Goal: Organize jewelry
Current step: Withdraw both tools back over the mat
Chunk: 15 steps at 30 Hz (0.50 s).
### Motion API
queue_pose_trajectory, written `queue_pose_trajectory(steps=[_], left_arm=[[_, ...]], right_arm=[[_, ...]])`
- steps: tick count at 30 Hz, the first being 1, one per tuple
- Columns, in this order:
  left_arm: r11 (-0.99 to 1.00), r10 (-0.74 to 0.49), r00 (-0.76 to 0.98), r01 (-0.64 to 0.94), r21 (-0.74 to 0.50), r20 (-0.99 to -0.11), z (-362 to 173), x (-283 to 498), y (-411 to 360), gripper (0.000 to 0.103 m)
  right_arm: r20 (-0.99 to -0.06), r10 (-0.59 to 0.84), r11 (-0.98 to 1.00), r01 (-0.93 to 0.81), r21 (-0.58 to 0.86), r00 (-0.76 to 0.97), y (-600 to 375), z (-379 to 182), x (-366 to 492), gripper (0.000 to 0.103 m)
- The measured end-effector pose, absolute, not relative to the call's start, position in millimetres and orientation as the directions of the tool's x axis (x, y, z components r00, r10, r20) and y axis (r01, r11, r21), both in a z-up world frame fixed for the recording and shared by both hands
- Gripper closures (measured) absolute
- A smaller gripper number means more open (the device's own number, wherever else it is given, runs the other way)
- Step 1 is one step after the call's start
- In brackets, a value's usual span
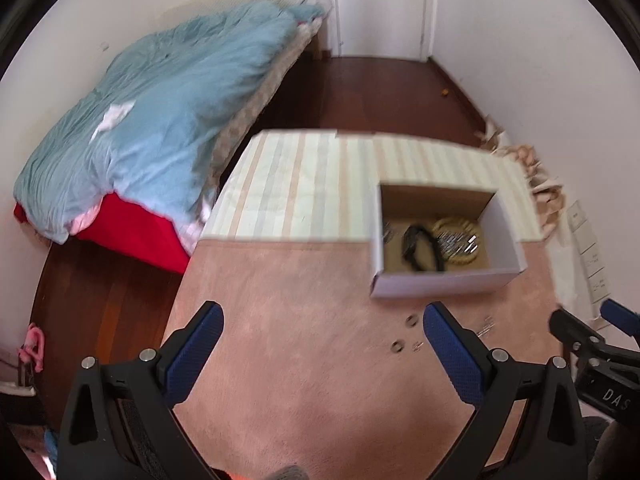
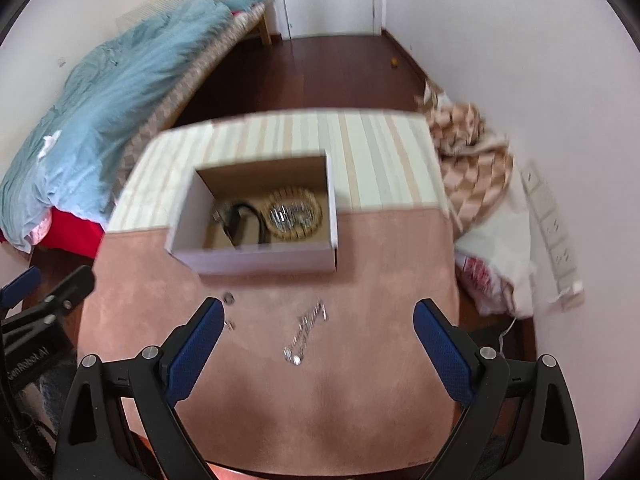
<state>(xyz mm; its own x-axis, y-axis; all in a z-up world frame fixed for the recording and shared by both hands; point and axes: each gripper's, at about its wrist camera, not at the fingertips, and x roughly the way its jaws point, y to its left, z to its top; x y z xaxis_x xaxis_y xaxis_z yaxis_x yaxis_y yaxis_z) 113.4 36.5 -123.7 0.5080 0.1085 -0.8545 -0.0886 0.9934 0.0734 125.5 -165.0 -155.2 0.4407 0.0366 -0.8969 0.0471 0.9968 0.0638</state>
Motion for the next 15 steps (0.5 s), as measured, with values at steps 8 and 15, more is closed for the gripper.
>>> queue_pose_trajectory(steps=[8,15], left_arm=[[0.985,0.161,0.372,-0.119,0.126,-0.914,-199.4,110.7,45.8,0.001],[0.98,0.186,0.302,-0.122,0.156,-0.935,-233.4,107.4,52.5,0.001]], right_arm=[[-0.942,0.114,0.98,0.118,0.158,0.314,-175.2,-250.2,118.6,0.027],[-0.936,0.09,0.987,0.094,0.129,0.342,-148.2,-285.2,107.1,0.038]])
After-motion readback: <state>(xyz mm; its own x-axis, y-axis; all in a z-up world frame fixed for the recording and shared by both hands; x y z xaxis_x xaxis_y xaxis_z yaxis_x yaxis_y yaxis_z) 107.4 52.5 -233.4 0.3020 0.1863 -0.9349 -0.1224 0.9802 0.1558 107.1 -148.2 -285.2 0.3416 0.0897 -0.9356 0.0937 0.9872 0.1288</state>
